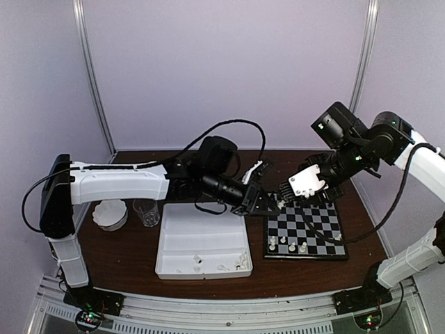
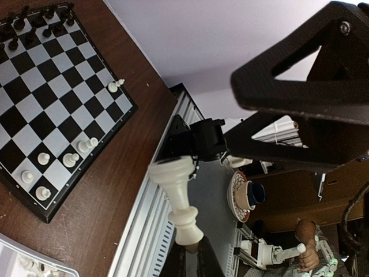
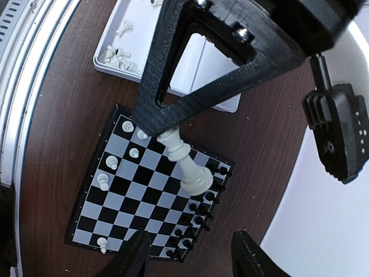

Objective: Set up the chess pieces on the board
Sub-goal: Pass from the left arm to the right, then pass from the right arm to the left, then place the king at e1.

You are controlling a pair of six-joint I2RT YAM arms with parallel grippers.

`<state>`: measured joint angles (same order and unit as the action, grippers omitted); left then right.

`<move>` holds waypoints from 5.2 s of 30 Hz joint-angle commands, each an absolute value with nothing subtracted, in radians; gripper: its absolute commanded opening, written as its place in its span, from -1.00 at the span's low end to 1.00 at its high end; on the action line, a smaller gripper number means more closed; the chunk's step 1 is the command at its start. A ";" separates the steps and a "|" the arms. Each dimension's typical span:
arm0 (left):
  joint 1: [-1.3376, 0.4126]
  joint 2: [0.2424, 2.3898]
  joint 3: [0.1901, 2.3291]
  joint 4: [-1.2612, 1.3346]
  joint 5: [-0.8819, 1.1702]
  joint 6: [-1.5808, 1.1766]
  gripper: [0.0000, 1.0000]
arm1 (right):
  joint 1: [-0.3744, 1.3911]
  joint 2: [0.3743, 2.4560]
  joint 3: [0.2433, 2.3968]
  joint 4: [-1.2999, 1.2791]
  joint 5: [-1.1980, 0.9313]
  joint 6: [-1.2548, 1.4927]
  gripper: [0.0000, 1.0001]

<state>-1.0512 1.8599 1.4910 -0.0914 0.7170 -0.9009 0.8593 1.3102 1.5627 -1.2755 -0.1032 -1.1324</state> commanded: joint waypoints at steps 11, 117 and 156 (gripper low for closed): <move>-1.045 1.873 1.540 -0.006 0.869 -1.012 -1.00 | 0.983 1.364 1.500 -1.207 -0.040 -1.113 -0.26; -1.277 2.591 2.168 -0.037 0.184 -0.239 -1.00 | -0.563 1.047 0.985 -0.945 -1.121 -0.488 0.99; -1.278 2.591 2.171 -0.049 0.207 -0.268 -0.66 | -0.562 1.058 0.985 -0.959 -1.149 -0.511 0.99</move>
